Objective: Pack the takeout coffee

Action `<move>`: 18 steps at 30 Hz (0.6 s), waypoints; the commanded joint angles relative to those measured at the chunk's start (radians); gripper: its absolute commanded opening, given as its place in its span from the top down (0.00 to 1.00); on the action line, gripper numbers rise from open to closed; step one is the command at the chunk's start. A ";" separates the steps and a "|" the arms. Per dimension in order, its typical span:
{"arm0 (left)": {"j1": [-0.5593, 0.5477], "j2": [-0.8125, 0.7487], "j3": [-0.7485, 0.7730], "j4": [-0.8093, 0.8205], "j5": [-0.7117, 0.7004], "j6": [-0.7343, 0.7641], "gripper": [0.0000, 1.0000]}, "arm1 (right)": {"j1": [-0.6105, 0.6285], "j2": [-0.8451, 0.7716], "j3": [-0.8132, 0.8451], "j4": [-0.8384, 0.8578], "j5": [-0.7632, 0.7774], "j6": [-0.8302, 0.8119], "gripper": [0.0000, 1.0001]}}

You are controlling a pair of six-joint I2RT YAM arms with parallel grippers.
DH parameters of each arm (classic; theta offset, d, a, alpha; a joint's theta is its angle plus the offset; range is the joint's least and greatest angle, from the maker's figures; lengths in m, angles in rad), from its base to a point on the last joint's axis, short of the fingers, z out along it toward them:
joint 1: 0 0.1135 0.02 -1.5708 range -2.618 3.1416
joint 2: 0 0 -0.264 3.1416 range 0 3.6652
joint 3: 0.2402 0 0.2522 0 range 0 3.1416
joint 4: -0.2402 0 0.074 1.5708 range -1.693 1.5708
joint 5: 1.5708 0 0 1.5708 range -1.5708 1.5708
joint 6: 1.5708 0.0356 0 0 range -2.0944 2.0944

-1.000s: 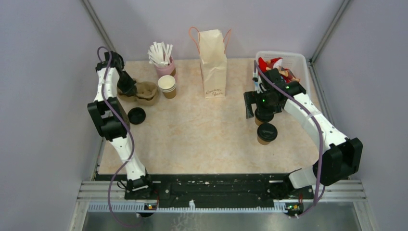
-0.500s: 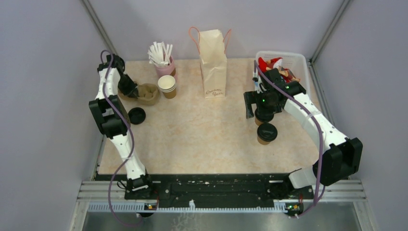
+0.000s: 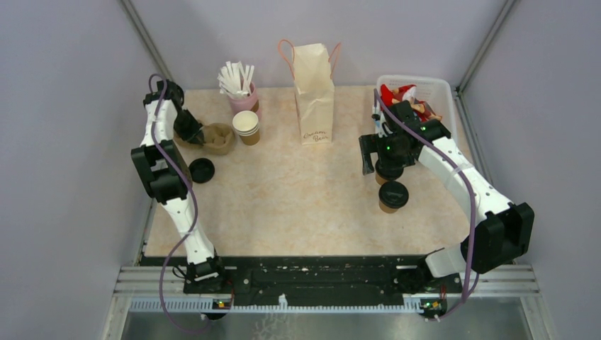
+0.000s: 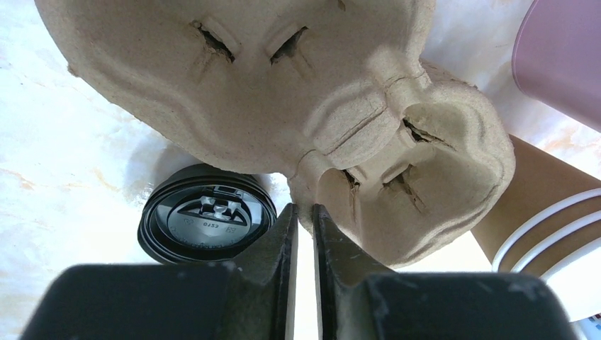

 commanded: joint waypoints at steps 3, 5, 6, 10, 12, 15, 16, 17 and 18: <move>0.003 0.005 0.048 -0.017 0.013 0.020 0.87 | 0.011 -0.007 0.018 0.018 0.013 -0.013 0.01; 0.004 0.007 0.058 -0.026 0.005 0.028 0.83 | 0.010 -0.008 0.018 0.018 0.014 -0.013 0.01; 0.003 0.008 0.064 -0.031 0.001 0.030 0.81 | 0.010 -0.007 0.020 0.019 0.014 -0.013 0.01; 0.004 0.015 0.080 -0.037 0.004 0.034 0.80 | 0.010 -0.006 0.020 0.018 0.014 -0.014 0.01; 0.003 0.019 0.086 -0.036 0.009 0.032 0.84 | 0.011 -0.007 0.020 0.019 0.014 -0.013 0.01; 0.004 0.026 0.085 -0.038 0.018 0.032 0.86 | 0.011 -0.007 0.020 0.018 0.015 -0.013 0.01; 0.003 0.027 0.085 -0.038 0.017 0.030 0.85 | 0.010 -0.007 0.019 0.018 0.014 -0.013 0.01; 0.003 0.028 0.083 -0.041 0.016 0.028 0.83 | 0.010 -0.008 0.019 0.018 0.014 -0.013 0.01; 0.003 0.027 0.079 -0.044 0.010 0.026 0.81 | 0.010 -0.008 0.018 0.018 0.013 -0.013 0.01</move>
